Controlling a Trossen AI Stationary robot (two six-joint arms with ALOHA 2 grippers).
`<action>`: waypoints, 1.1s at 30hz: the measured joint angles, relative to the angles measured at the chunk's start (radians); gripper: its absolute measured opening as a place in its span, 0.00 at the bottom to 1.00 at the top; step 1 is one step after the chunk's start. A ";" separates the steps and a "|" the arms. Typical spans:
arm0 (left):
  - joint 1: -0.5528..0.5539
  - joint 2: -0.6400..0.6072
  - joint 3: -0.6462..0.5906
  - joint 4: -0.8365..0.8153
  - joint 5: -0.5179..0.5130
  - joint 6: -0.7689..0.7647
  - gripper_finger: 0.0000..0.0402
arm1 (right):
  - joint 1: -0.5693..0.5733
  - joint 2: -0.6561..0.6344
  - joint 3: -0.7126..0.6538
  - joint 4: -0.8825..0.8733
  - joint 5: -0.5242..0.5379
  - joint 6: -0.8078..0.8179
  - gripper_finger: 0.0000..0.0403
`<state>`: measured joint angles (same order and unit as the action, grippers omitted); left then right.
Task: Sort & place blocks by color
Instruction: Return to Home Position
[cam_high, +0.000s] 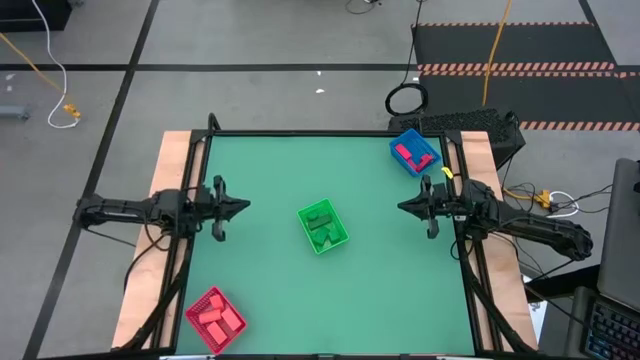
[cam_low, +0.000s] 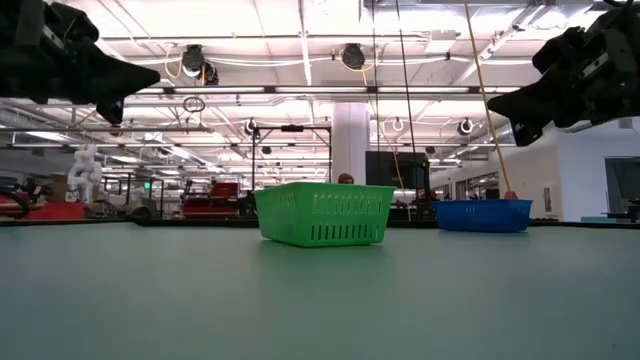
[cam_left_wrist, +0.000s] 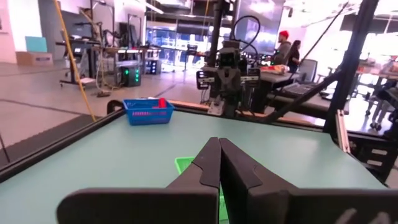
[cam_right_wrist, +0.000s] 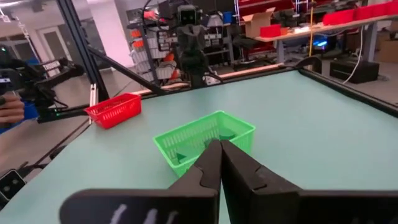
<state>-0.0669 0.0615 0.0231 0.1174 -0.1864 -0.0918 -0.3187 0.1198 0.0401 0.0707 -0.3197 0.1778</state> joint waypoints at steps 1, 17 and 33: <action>0.000 -0.022 -0.008 -0.009 0.005 0.002 0.00 | 0.000 -0.003 0.000 -0.001 0.000 -0.004 0.00; 0.000 -0.054 -0.012 -0.080 0.027 0.111 0.03 | 0.000 -0.007 -0.001 -0.018 -0.033 -0.040 0.00; 0.000 -0.053 -0.012 -0.078 0.055 0.184 0.06 | 0.000 -0.005 -0.001 -0.017 0.032 -0.044 0.00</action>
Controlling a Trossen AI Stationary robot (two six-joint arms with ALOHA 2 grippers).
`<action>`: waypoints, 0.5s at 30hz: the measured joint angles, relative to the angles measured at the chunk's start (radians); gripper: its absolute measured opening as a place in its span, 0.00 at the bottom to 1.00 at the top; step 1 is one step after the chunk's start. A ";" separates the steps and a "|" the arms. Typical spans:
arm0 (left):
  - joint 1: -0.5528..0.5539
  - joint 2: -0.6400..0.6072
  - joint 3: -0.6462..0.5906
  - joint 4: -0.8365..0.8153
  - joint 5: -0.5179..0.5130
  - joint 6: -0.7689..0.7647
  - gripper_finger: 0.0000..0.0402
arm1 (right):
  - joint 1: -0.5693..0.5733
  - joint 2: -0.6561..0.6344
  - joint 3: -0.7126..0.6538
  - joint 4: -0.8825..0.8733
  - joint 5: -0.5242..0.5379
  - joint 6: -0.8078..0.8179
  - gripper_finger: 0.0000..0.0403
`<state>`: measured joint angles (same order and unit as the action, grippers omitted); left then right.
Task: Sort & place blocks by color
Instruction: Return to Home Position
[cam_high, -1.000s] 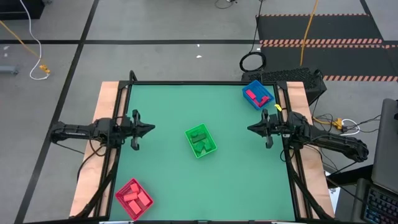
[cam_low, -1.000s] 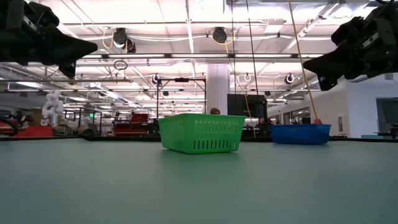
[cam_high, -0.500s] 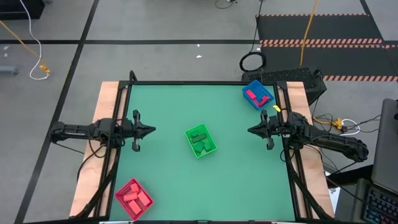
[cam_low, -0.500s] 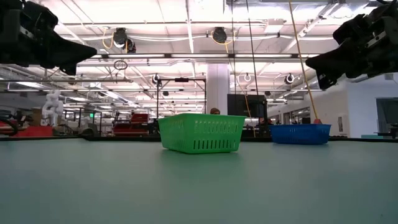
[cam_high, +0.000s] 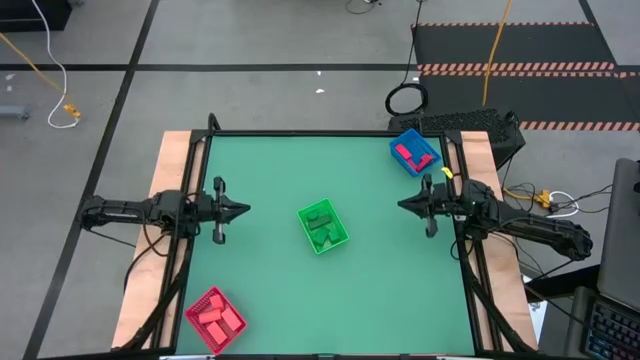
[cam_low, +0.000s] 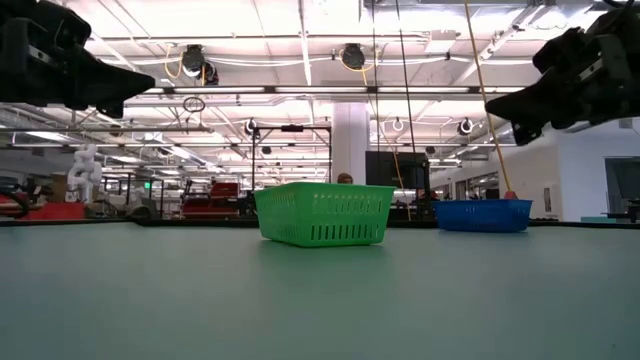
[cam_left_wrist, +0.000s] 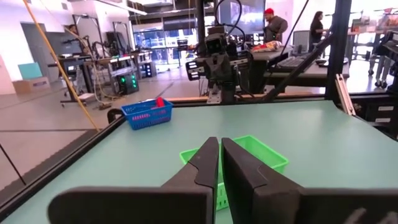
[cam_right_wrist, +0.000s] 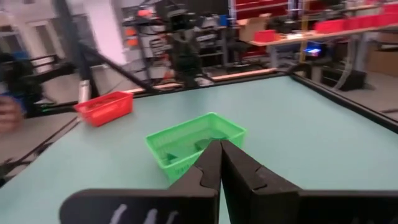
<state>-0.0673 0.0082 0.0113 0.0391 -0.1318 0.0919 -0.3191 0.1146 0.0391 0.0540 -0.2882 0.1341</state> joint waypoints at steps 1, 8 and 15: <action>0.000 0.000 0.000 0.000 0.000 0.001 0.06 | 0.000 0.000 0.000 0.000 0.012 0.000 0.00; 0.000 0.000 0.000 0.001 0.000 0.006 0.06 | 0.000 0.000 0.000 0.001 0.026 -0.019 0.00; 0.000 0.000 0.000 0.002 0.000 0.005 0.06 | 0.000 0.000 0.000 0.007 0.026 -0.016 0.00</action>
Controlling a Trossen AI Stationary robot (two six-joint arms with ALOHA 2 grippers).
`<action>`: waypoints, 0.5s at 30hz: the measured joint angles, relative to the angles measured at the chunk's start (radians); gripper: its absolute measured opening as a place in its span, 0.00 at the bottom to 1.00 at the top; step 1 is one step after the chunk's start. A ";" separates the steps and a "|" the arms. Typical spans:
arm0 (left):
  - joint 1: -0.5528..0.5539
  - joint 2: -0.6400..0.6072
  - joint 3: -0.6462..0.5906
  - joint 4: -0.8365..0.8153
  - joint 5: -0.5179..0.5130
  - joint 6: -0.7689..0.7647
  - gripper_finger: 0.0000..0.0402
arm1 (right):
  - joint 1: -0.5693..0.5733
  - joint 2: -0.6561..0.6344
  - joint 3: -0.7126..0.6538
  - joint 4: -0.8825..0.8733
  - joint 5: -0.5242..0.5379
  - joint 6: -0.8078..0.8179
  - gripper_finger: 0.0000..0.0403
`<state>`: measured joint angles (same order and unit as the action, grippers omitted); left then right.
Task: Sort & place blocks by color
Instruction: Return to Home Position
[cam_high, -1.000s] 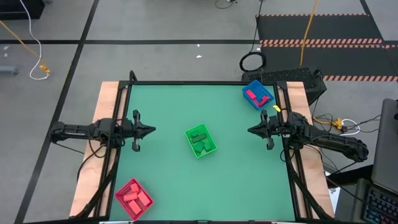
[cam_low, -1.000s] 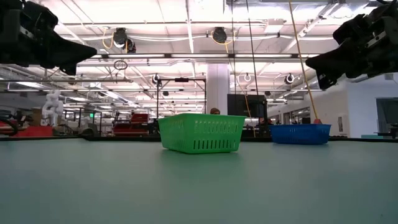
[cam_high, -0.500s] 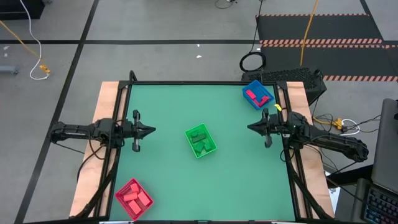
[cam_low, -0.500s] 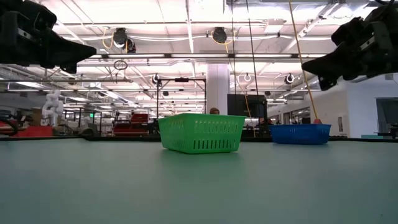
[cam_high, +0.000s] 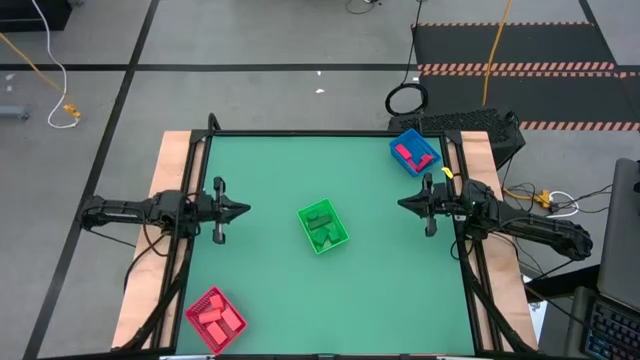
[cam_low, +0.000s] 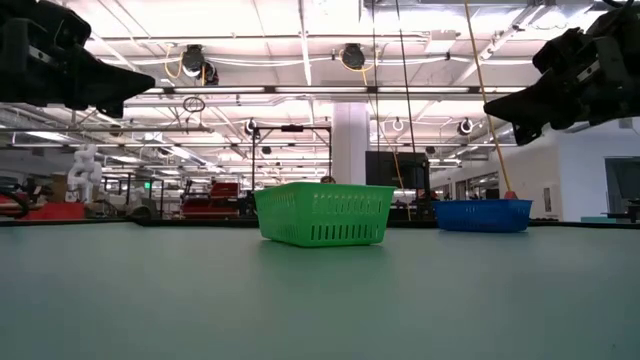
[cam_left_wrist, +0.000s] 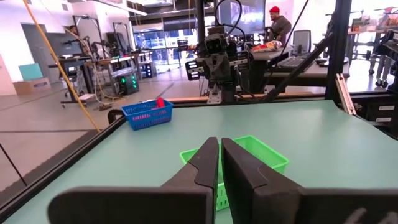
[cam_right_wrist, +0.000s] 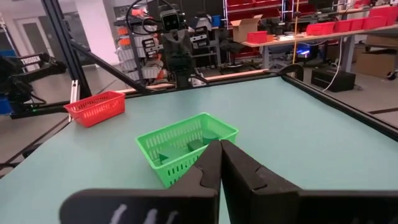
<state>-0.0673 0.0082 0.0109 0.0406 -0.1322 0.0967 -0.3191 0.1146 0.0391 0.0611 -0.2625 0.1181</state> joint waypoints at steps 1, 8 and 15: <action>0.000 0.000 0.000 0.000 0.000 0.000 0.06 | 0.000 0.000 0.000 0.000 0.000 0.000 0.00; 0.000 0.000 0.000 0.000 0.000 0.000 0.06 | 0.000 0.000 0.000 0.001 0.000 0.000 0.00; 0.000 0.000 0.000 0.001 -0.001 0.000 0.06 | 0.000 0.000 0.000 0.002 -0.001 0.000 0.00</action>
